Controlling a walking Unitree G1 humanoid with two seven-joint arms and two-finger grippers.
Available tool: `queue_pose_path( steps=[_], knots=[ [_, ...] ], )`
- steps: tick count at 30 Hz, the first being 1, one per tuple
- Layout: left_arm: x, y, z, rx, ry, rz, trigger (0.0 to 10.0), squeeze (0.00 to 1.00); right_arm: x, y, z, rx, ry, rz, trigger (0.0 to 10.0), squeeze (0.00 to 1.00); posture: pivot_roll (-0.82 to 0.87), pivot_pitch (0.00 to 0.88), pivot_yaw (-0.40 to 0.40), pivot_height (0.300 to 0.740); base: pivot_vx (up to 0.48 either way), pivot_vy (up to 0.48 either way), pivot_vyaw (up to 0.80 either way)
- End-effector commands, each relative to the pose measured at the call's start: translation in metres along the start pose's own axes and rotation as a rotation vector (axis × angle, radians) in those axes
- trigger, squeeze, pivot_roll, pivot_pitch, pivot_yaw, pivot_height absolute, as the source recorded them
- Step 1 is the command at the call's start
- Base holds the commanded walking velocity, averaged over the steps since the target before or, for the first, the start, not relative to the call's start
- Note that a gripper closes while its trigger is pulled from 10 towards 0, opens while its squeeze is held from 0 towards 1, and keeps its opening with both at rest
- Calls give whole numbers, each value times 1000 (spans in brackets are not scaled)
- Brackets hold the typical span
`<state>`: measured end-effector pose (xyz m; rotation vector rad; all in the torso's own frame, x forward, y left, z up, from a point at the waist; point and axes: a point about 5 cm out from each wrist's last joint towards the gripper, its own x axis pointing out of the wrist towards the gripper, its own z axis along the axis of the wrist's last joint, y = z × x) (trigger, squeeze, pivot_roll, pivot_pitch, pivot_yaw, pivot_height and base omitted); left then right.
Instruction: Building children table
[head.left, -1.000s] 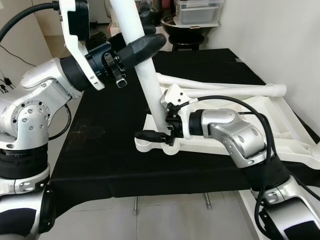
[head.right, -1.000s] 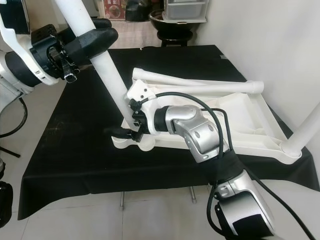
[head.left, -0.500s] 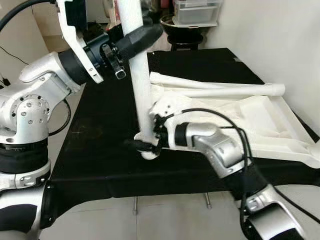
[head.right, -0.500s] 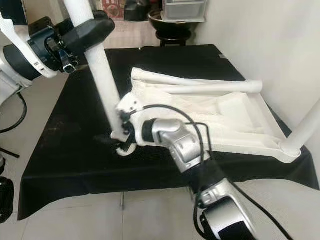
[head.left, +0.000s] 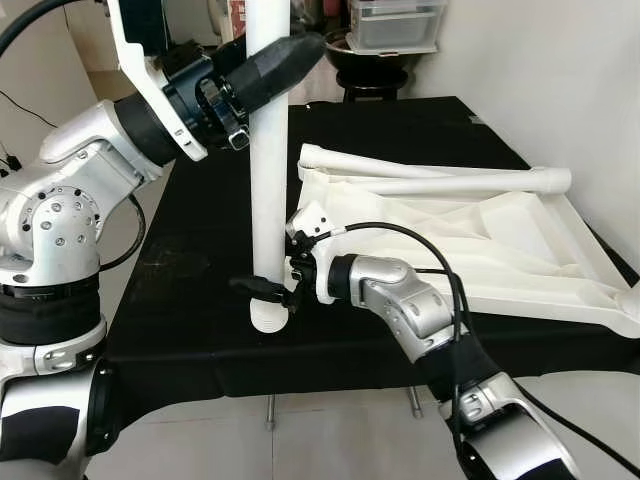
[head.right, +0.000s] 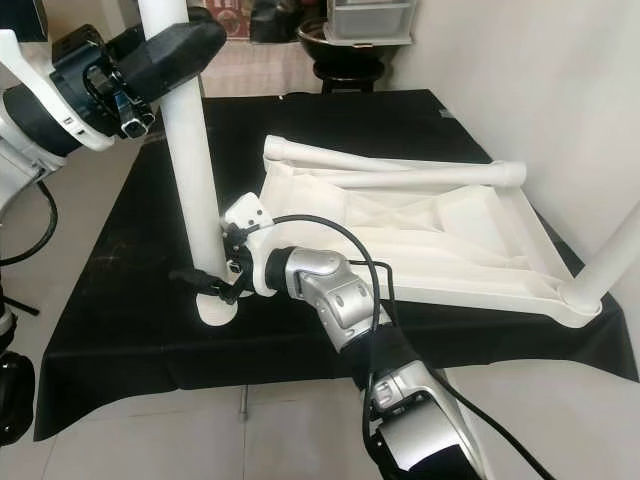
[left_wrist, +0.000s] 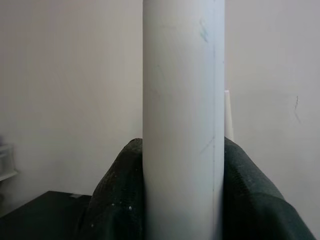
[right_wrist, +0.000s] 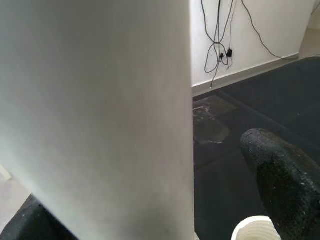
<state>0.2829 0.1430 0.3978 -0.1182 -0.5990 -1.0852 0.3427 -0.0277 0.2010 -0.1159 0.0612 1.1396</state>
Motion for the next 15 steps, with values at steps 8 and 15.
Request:
queue_pose_path(
  steps=[8,15],
  knots=[
    [7,-6,10,-3,-66,-47,0,0,8,11,12,22,-134,52,10000,0,-70,63,15,740,0,0,0],
    [9,-6,12,-5,-86,-39,0,0,17,39,11,-35,-183,193,0,0,-63,64,17,740,0,0,0]
  ],
)
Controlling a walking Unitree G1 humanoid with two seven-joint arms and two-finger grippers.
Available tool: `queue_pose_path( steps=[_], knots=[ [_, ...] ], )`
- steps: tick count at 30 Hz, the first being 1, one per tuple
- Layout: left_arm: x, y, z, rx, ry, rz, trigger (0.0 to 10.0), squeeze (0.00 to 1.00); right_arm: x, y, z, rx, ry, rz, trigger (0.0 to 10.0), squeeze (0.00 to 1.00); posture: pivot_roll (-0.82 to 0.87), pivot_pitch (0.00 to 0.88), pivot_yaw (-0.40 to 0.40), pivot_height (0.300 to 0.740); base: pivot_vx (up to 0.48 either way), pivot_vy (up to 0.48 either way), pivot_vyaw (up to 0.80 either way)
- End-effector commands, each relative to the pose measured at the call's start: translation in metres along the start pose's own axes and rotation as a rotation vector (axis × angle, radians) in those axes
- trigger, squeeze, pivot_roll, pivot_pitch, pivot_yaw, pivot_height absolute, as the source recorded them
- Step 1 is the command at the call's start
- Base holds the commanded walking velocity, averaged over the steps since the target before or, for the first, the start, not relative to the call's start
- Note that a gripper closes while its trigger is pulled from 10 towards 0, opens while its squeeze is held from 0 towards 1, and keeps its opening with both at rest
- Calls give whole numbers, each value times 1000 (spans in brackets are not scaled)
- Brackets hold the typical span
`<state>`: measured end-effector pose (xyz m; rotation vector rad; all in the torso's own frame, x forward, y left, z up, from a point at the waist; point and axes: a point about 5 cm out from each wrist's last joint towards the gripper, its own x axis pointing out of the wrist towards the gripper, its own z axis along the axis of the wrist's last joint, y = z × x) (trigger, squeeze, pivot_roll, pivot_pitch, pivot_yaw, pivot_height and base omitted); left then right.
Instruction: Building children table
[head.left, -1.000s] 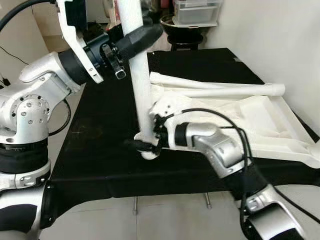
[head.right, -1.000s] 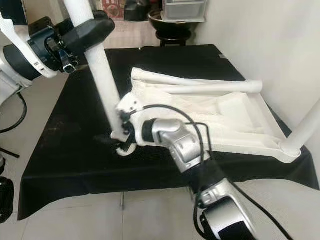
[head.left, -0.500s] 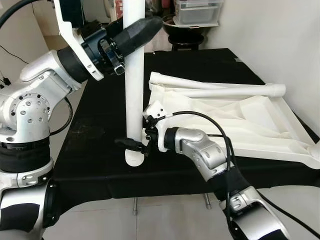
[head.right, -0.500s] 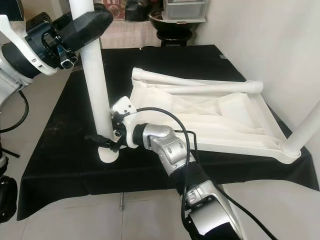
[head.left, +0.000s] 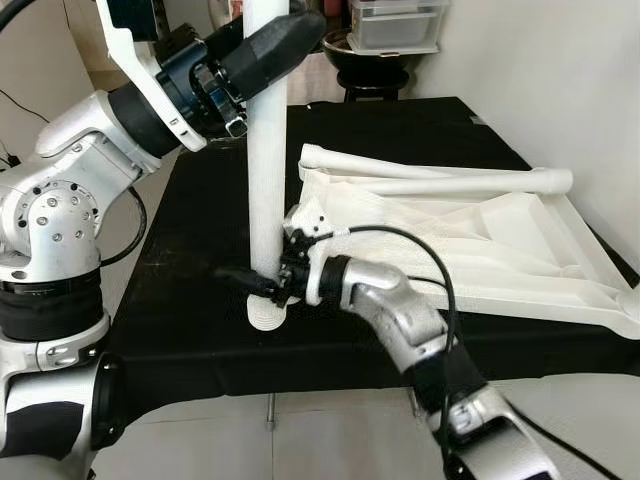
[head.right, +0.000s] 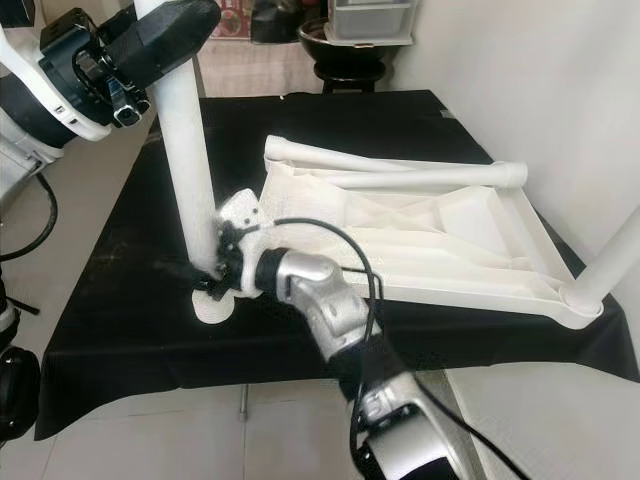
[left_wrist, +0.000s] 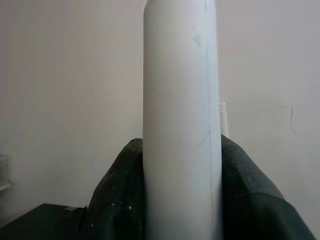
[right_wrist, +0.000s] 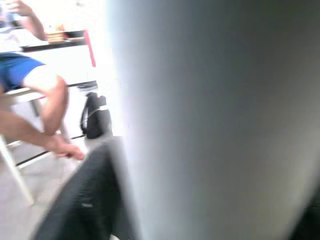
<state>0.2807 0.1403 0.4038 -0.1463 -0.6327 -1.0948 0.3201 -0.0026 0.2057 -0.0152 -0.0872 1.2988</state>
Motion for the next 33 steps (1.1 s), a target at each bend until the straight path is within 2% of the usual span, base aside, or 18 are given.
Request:
queue_pose_path(
  steps=[1,11,18,19,20,21,22,26,30,31,33],
  knots=[
    [4,-4,7,3,-45,-31,0,0,6,8,2,-28,-8,42,0,0,-63,64,17,740,0,0,0],
    [5,-3,9,-1,-76,-19,0,0,14,5,3,-50,-38,1,0,0,-61,60,18,740,0,0,0],
    [5,-1,10,-2,-87,-2,0,0,12,3,2,-52,-39,-20,0,0,-66,56,16,740,0,0,0],
    [4,0,10,-6,-92,19,3843,0,11,1,2,-49,-38,-34,0,0,-80,56,17,740,0,0,0],
    [4,0,10,-6,-92,19,3843,0,11,1,2,-49,-38,-34,0,0,-80,56,17,740,0,0,0],
    [0,1,8,-13,-91,44,10000,1000,8,-4,3,-47,-42,-62,0,0,-85,59,19,740,0,0,0],
    [0,1,8,-13,-91,44,10000,1000,8,-4,3,-47,-42,-62,0,0,-85,59,19,740,0,0,0],
    [-20,8,5,-28,-106,148,10000,1000,-4,-26,11,-34,-65,-205,0,0,-88,64,24,740,0,0,0],
    [-31,9,8,-21,-113,182,10000,1000,-10,-37,14,-27,-71,-279,0,0,-86,64,22,740,0,0,0],
    [-43,9,10,-6,-112,234,10000,1000,-18,-51,18,-1,-93,-382,0,0,-87,65,22,740,0,0,0],
    [-49,9,10,3,-109,257,10000,1000,-22,-57,21,5,-107,-429,0,0,-86,67,23,740,0,0,0]
  ],
)
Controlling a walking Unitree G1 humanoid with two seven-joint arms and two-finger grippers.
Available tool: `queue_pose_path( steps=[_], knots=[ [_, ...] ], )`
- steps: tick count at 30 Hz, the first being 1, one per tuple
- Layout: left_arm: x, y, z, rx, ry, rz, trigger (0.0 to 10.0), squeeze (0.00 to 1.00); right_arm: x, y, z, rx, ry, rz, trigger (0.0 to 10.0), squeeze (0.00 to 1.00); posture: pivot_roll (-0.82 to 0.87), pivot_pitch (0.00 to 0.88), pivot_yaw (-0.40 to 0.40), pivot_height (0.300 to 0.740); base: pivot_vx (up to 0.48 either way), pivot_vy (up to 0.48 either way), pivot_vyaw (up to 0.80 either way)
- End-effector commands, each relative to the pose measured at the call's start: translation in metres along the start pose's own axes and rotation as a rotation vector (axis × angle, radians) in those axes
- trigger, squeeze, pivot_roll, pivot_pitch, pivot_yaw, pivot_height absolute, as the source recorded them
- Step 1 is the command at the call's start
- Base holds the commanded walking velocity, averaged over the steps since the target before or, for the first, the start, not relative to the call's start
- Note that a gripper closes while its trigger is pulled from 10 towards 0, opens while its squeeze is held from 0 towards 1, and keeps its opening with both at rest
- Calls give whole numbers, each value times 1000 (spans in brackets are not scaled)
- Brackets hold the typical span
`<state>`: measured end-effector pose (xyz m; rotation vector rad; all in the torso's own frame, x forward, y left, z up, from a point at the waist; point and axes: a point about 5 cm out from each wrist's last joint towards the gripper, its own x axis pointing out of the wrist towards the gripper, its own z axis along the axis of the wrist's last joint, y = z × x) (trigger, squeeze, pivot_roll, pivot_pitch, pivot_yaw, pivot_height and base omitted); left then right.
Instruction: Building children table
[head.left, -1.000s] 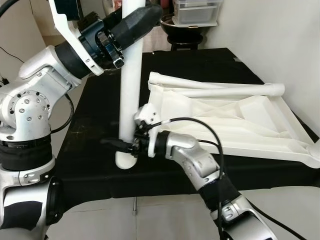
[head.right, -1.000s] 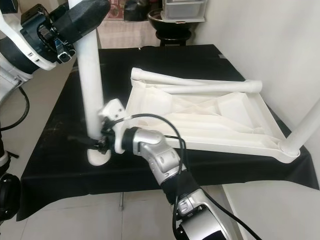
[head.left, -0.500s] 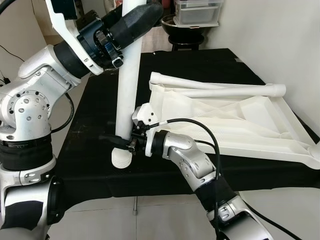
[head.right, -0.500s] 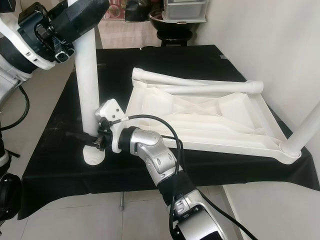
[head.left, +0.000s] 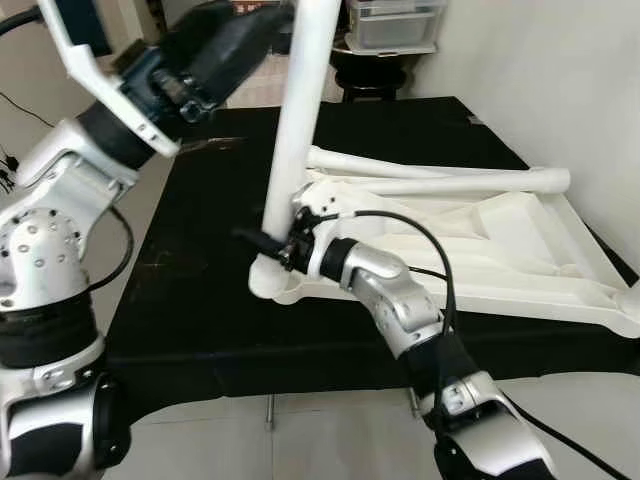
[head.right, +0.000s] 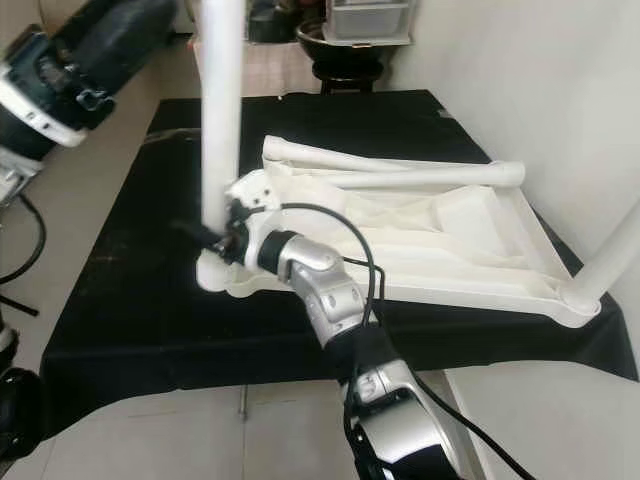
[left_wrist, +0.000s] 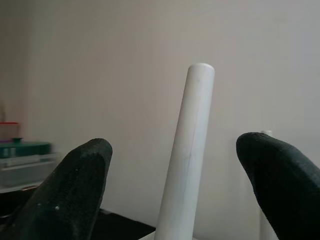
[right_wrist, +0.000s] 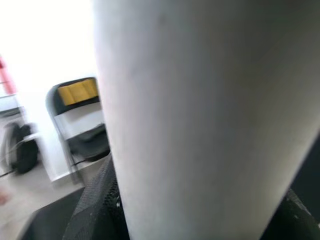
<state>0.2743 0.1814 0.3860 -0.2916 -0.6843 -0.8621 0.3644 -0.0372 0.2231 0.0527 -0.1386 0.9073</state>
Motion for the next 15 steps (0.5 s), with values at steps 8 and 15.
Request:
queue_pose_path(
  steps=[8,15],
  knots=[
    [-37,18,27,115,-53,252,10000,1000,-10,-39,23,-20,-79,-243,0,0,-84,68,23,740,0,0,0],
    [-70,36,44,211,-83,514,10000,0,-22,-64,39,-35,-125,-401,0,0,-86,71,20,740,0,0,0]
  ],
)
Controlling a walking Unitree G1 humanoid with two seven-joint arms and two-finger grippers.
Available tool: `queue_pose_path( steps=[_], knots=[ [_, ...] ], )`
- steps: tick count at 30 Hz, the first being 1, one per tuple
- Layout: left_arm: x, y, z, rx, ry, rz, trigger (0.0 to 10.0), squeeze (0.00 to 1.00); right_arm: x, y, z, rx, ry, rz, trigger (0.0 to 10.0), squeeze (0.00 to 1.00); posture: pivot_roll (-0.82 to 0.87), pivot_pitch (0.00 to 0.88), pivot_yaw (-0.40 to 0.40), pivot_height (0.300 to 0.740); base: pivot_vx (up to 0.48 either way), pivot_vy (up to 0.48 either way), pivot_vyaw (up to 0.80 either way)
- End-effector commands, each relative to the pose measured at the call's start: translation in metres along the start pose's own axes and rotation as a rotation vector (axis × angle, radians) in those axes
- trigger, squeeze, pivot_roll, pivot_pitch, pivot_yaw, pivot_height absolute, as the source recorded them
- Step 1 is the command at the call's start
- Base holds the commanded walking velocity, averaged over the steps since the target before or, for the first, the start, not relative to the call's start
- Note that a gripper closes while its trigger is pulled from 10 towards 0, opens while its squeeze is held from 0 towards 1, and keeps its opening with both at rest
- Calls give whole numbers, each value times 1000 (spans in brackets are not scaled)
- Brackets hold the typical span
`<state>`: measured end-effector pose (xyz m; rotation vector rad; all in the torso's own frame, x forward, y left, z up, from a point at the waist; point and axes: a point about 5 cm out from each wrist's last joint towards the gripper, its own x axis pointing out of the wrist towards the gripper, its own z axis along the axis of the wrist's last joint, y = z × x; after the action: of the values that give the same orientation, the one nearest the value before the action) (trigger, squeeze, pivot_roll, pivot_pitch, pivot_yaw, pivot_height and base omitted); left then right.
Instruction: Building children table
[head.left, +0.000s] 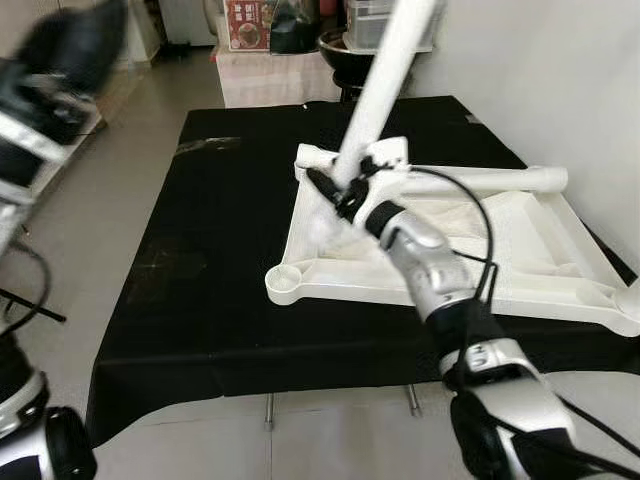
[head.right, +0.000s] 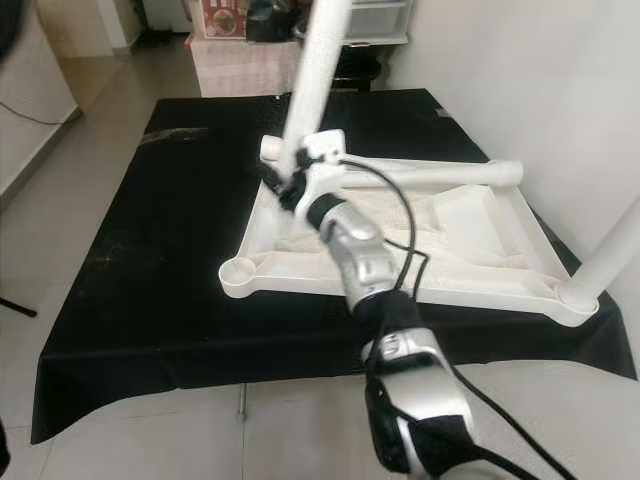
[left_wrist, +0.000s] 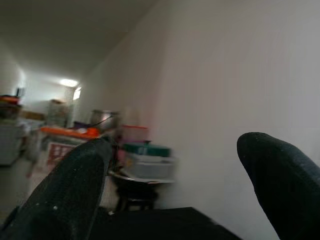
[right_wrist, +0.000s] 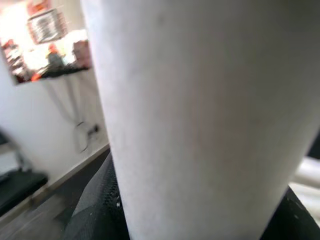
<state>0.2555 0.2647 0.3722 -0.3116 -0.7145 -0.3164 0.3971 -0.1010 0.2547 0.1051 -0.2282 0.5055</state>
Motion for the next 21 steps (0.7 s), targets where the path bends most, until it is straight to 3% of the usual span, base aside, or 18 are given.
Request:
queue_pose_path(
  steps=[1,2,3,5,6,8,9,11,12,14,18,21],
  knots=[
    [-2,1,5,26,-13,19,10000,0,3,2,4,-10,-20,-3,0,0,-86,71,20,740,0,0,0],
    [-6,7,5,36,-19,69,10000,0,3,0,5,-6,-19,-12,10000,0,-85,74,19,740,0,0,0],
    [-6,7,5,36,-19,69,10000,0,3,0,5,-6,-19,-12,10000,0,-85,74,19,740,0,0,0],
    [-21,23,-1,91,8,227,10000,0,1,-6,4,-1,-10,-41,10000,0,-85,77,18,740,0,0,0],
    [-21,23,-1,91,8,227,10000,0,1,-6,4,-1,-10,-41,10000,0,-85,77,18,740,0,0,0],
    [-43,39,-20,187,110,393,10000,0,-3,-12,0,-26,-1,-77,10000,0,-90,83,20,740,0,0,0],
    [-43,39,-20,187,110,393,10000,0,-3,-12,0,-26,-1,-77,10000,0,-90,83,20,740,0,0,0],
    [-62,45,-38,233,202,485,10000,0,-7,-14,-3,-50,-5,-87,10000,0,-95,88,23,740,0,0,0],
    [-62,45,-38,233,202,485,10000,0,-7,-14,-3,-50,-5,-87,10000,0,-95,88,23,740,0,0,0],
    [-88,40,-67,311,350,509,10000,0,-13,-15,-6,-57,-19,-95,10000,0,-100,97,28,740,0,0,0],
    [-97,36,-76,329,394,506,10000,0,-15,-15,-8,-59,-21,-100,10000,0,-100,97,28,740,0,0,0],
    [-110,10,-100,299,466,489,10000,0,-25,-17,-18,-102,-17,-127,10000,0,-93,101,20,740,0,0,0]
  ],
)
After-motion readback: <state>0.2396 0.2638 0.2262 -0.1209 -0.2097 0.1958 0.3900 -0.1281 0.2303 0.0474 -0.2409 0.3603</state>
